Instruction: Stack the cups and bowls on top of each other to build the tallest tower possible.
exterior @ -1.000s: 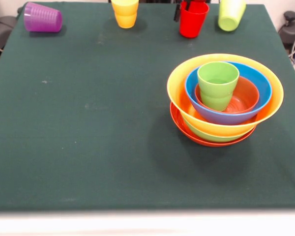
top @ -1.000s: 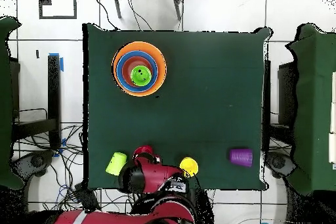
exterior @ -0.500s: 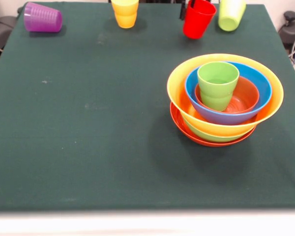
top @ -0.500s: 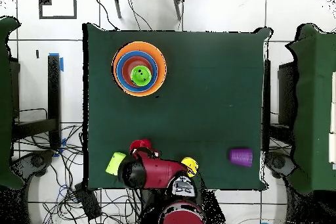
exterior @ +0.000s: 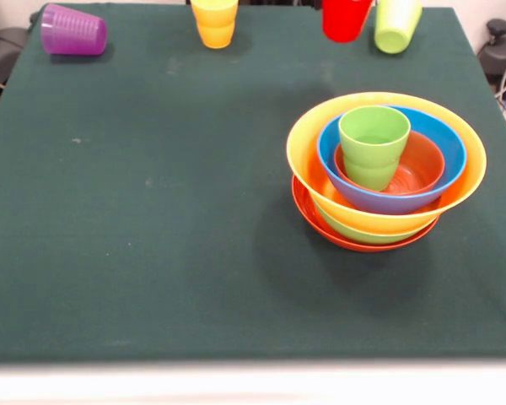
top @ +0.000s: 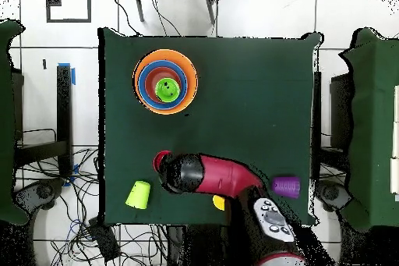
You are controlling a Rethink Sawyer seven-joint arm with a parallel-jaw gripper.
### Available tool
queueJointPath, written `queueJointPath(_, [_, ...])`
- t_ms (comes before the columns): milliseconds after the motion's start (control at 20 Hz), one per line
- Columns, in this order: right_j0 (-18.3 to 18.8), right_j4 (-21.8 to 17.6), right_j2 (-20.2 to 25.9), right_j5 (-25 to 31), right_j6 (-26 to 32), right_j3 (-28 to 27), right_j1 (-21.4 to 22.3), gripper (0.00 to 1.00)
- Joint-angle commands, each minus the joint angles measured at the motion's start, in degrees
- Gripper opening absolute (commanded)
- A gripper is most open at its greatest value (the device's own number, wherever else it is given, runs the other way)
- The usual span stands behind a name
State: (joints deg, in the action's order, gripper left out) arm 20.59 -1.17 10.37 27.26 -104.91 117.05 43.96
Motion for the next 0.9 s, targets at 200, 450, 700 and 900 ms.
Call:
queueJointPath(200, [4.4, 0.4, 14.3, 16.0, 8.1, -12.7, 0.7, 0.00])
queueJointPath(450, [6.6, 1.1, 17.9, 17.6, 8.2, -15.7, 0.0, 0.00])
queueJointPath(700, [6.9, 0.6, 19.8, 21.5, 7.4, -20.4, -0.7, 0.00])
queueJointPath(900, [7.4, -0.1, 21.1, 23.4, 7.5, -22.5, -0.3, 0.00])
